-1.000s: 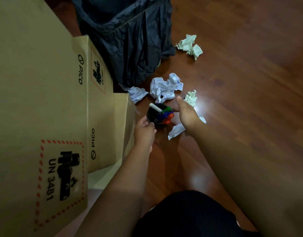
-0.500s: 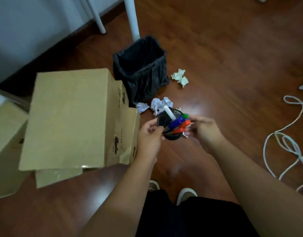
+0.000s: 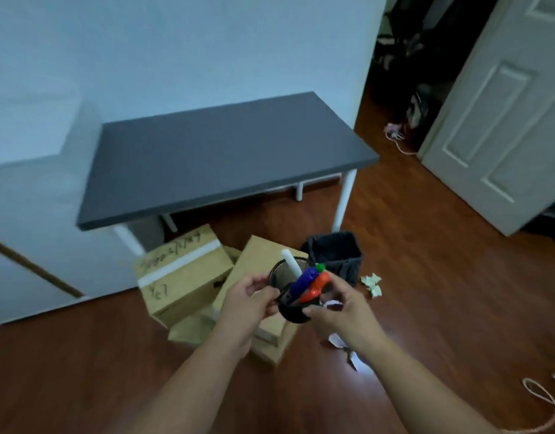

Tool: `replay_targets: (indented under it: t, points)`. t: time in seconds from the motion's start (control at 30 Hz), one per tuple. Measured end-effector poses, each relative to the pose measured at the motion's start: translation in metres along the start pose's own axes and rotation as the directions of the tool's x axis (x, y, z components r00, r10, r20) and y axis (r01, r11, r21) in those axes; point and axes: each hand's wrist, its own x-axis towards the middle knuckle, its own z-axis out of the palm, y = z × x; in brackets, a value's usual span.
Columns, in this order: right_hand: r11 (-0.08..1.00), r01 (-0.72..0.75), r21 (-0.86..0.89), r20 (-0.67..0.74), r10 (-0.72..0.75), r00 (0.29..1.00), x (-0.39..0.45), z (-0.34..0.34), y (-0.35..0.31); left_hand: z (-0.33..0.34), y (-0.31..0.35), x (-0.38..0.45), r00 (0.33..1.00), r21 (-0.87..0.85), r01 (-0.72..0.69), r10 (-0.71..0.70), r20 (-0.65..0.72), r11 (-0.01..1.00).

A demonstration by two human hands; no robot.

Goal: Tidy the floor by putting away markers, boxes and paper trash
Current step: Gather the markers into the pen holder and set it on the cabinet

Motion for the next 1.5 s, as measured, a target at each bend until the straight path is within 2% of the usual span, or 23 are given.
replay_targets:
  t: [0.13,0.33,0.4,0.47,0.63,0.8,0.97,1.2,1.33,1.5]
  points:
    - [0.992,0.126,0.016,0.087,-0.127,0.988,0.022,0.075,-0.067,-0.086,0.054,-0.031,0.984,0.013,-0.171,0.172,-0.038,0.985]
    - [0.964,0.239,0.116,0.221,-0.26,0.94,0.05,0.226,-0.161,-0.25,0.11,-0.058,0.935,0.063,-0.326,0.331,-0.129,0.943]
    - [0.949,0.278,0.151,0.29,-0.312,0.905,0.062,0.317,-0.203,-0.342,0.132,-0.069,0.909,0.041,-0.361,0.362,-0.206,0.932]
    - [0.935,0.292,0.201,0.283,-0.341,0.896,0.074,0.348,-0.222,-0.378,0.145,-0.059,0.906,0.042,-0.367,0.367,-0.208,0.929]
    - [0.941,0.257,0.221,0.283,-0.314,0.906,0.09,0.36,-0.241,-0.395,0.162,-0.044,0.903,0.051,-0.371,0.373,-0.213,0.927]
    - [0.94,0.3,0.163,0.189,-0.328,0.925,0.165,0.402,-0.277,-0.452,0.206,0.03,0.906,0.132,-0.379,0.396,-0.146,0.916]
    - [0.948,0.306,0.091,0.131,-0.316,0.94,0.265,0.434,-0.299,-0.493,0.248,0.122,0.936,0.235,-0.31,0.339,-0.091,0.921]
    - [0.957,0.289,0.028,0.099,-0.291,0.952,0.4,0.477,-0.343,-0.558,0.315,0.248,0.957,0.211,-0.258,0.28,-0.08,0.943]
    - [0.969,0.248,-0.006,0.031,-0.248,0.968,0.48,0.5,-0.35,-0.582,0.341,0.327,0.964,0.191,-0.249,0.263,-0.05,0.949]
    - [0.989,0.138,0.056,-0.094,-0.132,0.987,0.582,0.532,-0.348,-0.612,0.369,0.443,0.981,0.219,-0.193,0.189,0.038,0.957]
